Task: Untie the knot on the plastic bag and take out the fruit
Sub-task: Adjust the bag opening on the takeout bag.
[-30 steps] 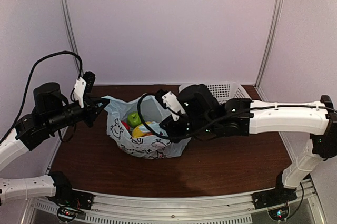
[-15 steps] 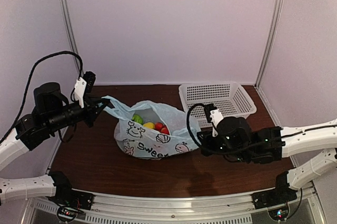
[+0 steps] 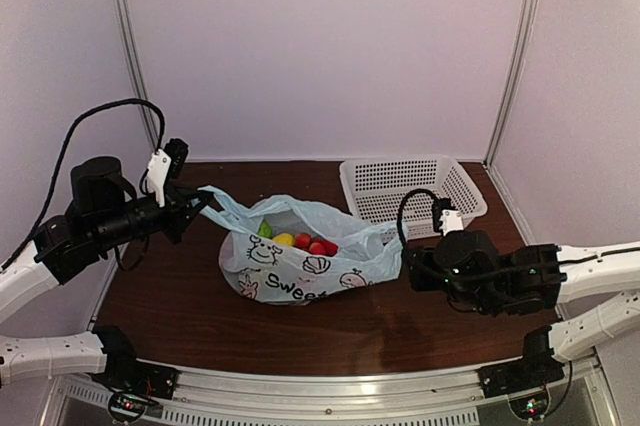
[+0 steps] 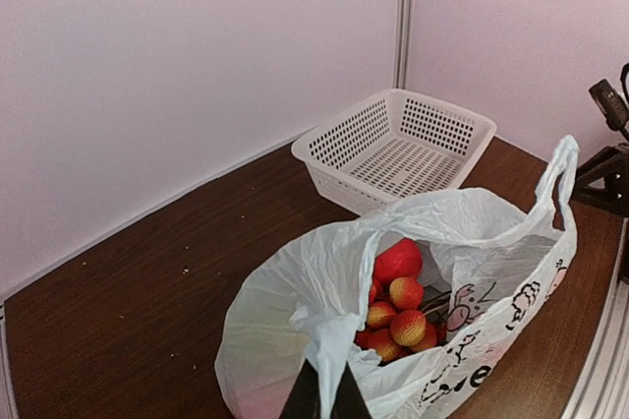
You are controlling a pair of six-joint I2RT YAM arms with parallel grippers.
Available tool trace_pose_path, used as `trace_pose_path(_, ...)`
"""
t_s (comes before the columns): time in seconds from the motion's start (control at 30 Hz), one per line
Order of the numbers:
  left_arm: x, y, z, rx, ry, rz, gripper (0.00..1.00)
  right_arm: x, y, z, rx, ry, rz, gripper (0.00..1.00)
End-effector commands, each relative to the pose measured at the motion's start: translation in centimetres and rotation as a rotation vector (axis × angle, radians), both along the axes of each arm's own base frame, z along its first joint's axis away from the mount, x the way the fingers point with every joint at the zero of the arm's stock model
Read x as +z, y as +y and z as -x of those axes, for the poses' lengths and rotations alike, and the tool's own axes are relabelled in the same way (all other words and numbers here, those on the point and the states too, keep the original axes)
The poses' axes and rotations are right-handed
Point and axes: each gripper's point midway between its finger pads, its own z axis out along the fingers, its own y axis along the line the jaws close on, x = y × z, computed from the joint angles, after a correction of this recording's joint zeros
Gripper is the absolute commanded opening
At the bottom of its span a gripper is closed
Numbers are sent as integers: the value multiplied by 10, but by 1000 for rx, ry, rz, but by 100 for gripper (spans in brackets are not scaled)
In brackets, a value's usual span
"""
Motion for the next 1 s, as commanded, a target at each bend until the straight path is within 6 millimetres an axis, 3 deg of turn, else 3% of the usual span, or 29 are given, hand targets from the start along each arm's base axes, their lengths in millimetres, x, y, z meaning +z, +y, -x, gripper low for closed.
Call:
trace_pose_path(0.0, 7, -3, 2, -26, -29, 25, 0, 46, -31, -4, -57, -92, 63, 42)
trace_pose_path(0.17, 6, -5, 2, -36, -23, 23, 0, 84, -24, -12, 19, -122, 145, 51)
trace_pose_path(0.3, 6, -6, 3, -40, -23, 24, 0, 106, 10, -14, 177, -127, 224, 68)
trace_pose_path(0.47, 5, -7, 3, -47, -19, 24, 0, 119, 51, -5, 385, -98, 307, 85)
trace_pose_path(0.6, 4, -9, 4, -60, -13, 23, 0, 107, 70, -1, 529, -16, 374, 93)
trace_pose_path(0.77, 3, -11, 4, -67, -9, 22, 0, 76, 77, -1, 615, 92, 503, 92)
trace_pose_path(0.87, 2, -11, 4, -68, -6, 22, 0, 69, 81, -2, 643, 117, 544, 88)
trace_pose_path(0.97, 2, -12, 3, -68, -6, 22, 0, 64, 84, -5, 643, 124, 575, 75)
